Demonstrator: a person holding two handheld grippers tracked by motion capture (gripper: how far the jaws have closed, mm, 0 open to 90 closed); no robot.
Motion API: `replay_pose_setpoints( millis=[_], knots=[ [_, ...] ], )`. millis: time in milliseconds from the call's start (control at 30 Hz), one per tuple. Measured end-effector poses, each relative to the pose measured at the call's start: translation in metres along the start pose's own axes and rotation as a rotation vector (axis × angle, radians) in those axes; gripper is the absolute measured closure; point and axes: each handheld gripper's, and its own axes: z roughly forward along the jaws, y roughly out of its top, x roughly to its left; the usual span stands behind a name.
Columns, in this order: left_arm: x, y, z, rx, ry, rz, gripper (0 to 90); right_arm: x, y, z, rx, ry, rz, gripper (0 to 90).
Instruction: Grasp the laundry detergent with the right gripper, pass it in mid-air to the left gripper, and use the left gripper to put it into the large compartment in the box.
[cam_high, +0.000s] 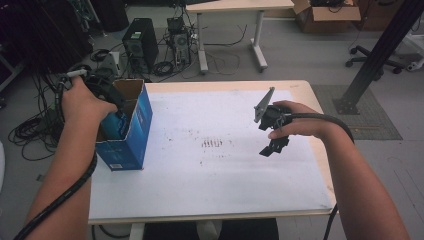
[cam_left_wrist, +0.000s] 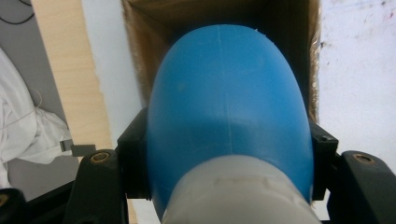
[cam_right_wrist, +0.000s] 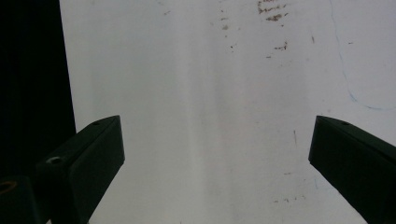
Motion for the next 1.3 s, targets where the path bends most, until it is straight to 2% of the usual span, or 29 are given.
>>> replay_pose_setpoints(
  millis=[333, 733, 1000, 1300],
  knots=[
    [-0.002, 0.0, 0.022, 0.022, -0.012, 0.007, 37.6, 0.0, -0.004, 0.002, -0.001, 0.002, 0.013, 3.5],
    [-0.002, 0.0, 0.038, 0.041, -0.013, 0.014, 37.6, -0.001, -0.003, 0.006, 0.004, 0.009, 0.014, 3.7],
    [0.001, -0.002, 0.045, 0.046, -0.024, 0.015, 37.6, -0.002, -0.003, 0.007, 0.008, 0.012, 0.011, 3.5],
    [-0.002, -0.001, 0.047, 0.04, -0.016, 0.021, 37.5, -0.001, -0.003, 0.007, 0.009, 0.011, 0.016, 3.5]
  ],
)
